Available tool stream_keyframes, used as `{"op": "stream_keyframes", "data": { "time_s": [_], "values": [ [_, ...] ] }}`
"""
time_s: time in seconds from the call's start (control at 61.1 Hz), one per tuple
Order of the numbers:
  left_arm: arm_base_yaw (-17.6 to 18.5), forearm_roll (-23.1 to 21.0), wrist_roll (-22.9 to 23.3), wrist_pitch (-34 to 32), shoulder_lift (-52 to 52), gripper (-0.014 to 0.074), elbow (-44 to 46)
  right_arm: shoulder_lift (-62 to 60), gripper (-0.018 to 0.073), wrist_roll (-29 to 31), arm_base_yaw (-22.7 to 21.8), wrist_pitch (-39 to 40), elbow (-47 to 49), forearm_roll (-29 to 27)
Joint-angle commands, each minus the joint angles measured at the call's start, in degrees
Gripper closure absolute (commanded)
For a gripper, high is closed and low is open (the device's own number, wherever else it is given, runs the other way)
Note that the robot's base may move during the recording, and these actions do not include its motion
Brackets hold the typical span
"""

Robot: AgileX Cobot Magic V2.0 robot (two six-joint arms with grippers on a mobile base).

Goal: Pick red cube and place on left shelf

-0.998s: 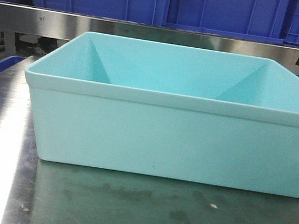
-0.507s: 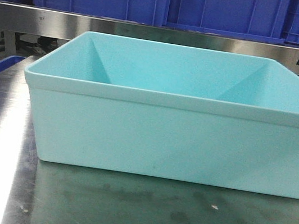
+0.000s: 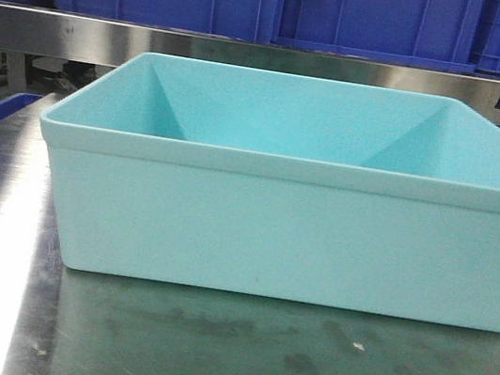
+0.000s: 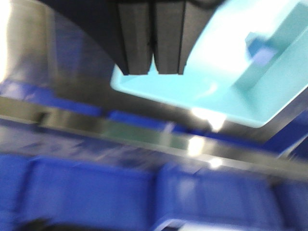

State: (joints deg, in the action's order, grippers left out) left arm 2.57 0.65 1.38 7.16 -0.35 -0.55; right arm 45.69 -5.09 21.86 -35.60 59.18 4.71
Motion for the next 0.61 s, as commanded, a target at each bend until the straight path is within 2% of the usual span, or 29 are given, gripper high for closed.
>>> {"op": "stream_keyframes", "data": {
  "time_s": [0.0,0.098,0.213,0.36,0.589],
  "values": [
    [-0.03,-0.29,0.05,-4.94,-0.94,0.0495,-1.32,6.62,0.051,0.34,4.26,1.56,5.88,0.26],
    [-0.03,-0.29,0.05,-4.94,-0.94,0.0495,-1.32,14.72,0.051,0.34,6.99,-0.56,9.88,0.26],
    [-0.03,-0.29,0.05,-4.94,-0.94,0.0495,-1.32,22.76,0.0496,0.34,7.21,-3.08,13.17,-0.2],
    [-0.03,-0.29,0.05,-4.94,-0.94,0.0495,-1.32,29.62,0.0353,0.34,7.21,-3.92,14.02,-1.51],
    [-0.03,-0.29,0.05,-4.94,-0.94,0.0495,-1.32,36.72,0.013,-1.35,7.1,-3.02,14.02,-8.14]
  ]
}}
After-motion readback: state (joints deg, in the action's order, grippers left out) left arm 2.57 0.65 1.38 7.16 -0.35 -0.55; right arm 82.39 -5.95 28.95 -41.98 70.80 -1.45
